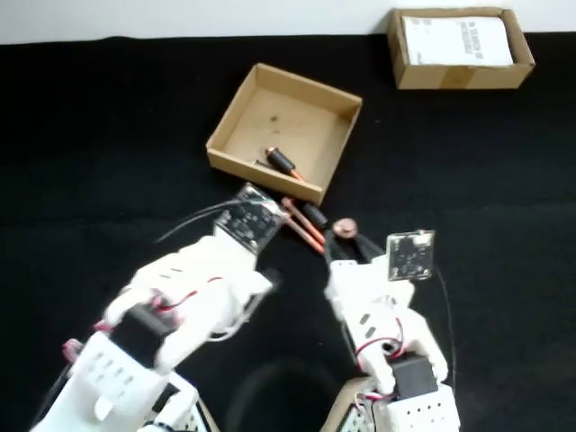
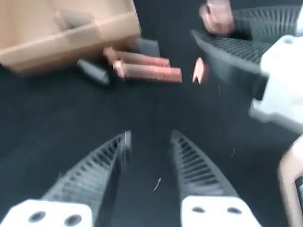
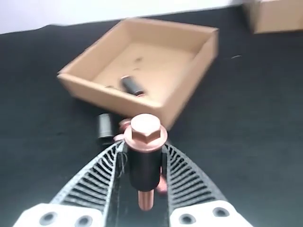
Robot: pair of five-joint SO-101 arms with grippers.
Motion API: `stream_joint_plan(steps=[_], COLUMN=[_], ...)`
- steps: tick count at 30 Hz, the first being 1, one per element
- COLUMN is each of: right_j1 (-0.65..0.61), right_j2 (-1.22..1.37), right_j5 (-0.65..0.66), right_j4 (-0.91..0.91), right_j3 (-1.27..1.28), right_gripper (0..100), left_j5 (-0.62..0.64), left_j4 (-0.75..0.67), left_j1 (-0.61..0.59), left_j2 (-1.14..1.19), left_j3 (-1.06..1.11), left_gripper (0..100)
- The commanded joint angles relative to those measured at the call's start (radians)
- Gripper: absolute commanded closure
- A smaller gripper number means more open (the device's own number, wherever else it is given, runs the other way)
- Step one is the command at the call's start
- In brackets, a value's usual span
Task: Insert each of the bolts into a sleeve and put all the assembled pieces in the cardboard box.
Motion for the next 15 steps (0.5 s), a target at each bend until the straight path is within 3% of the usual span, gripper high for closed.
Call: stream_joint_plan(steps=[1,8,11,15], right_j1=[0.027,0.028,0.027,0.027], right_j2=[0.053,0.516,0.740,1.006], right_j5=[0.081,0.115,0.201,0.347], right_j4=[-0.016,-0.019,-0.019,-0.019], right_j3=[-0.136,-0.529,-0.731,-0.978], right_gripper=[99.1,99.1,99.1,99.1], left_j5=[-0.032,-0.026,-0.025,0.017], left_j4=[0.008,-0.120,-0.176,-0.232], left_j1=[-0.147,-0.360,-0.412,-0.481], left_j2=[-0.133,-0.443,-0.591,-0.562], left_j3=[0.050,0.323,0.467,0.545], left_gripper=[100,99,99,99])
